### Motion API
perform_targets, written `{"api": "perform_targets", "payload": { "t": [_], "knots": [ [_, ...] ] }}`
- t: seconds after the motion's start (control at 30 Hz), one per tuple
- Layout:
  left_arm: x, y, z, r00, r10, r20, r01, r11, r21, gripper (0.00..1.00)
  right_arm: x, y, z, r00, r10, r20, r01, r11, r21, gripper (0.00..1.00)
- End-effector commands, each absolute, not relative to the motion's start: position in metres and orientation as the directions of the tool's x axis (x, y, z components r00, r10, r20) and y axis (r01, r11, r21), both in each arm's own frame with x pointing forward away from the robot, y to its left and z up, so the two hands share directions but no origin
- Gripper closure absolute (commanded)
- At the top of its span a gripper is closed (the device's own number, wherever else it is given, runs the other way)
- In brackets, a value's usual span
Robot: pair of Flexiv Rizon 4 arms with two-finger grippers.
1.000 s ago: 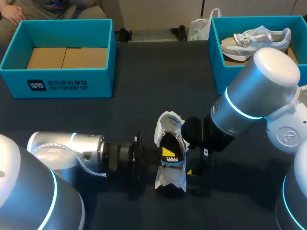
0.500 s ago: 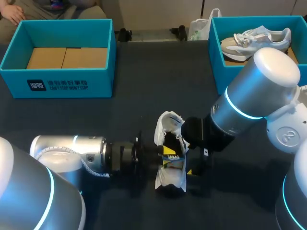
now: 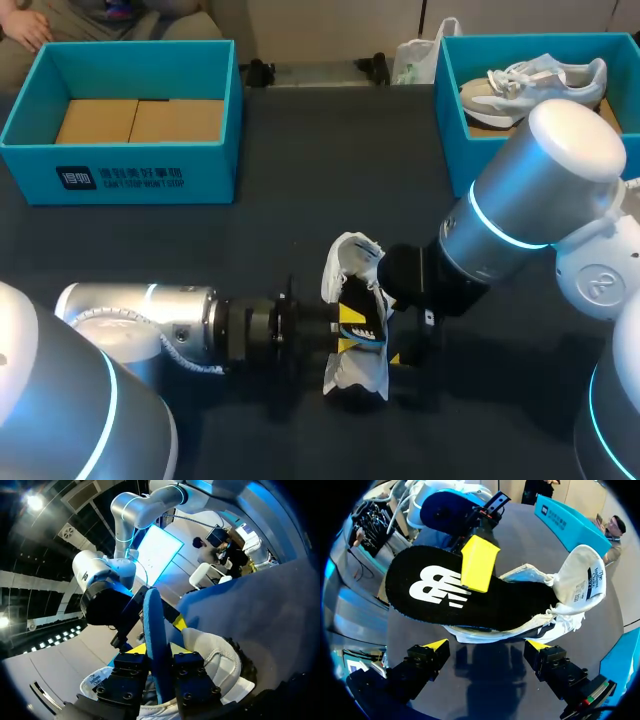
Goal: Take the shoe out of the shoebox, open the shoe tongue, remove and reinsert the insole, then place the shoe into the shoebox
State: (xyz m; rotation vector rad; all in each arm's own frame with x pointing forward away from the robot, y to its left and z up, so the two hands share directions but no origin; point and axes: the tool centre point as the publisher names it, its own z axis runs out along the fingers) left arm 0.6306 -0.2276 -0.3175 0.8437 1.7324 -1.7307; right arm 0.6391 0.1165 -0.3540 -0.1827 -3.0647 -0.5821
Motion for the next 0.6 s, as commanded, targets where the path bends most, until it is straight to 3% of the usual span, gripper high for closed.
{"api": "perform_targets", "payload": {
  "t": [0.03,0.6],
  "knots": [
    [0.630,-0.232,-0.319,-0.643,0.070,-0.763,0.763,-0.017,-0.646,0.99,0.638,0.116,-0.355,-0.993,0.112,0.037,0.118,0.923,0.366,0.00],
    [0.652,-0.237,-0.343,-0.621,0.106,-0.777,0.783,0.025,-0.622,1.00,0.638,0.116,-0.355,-0.993,0.112,0.037,0.118,0.923,0.366,0.00]
  ]
}}
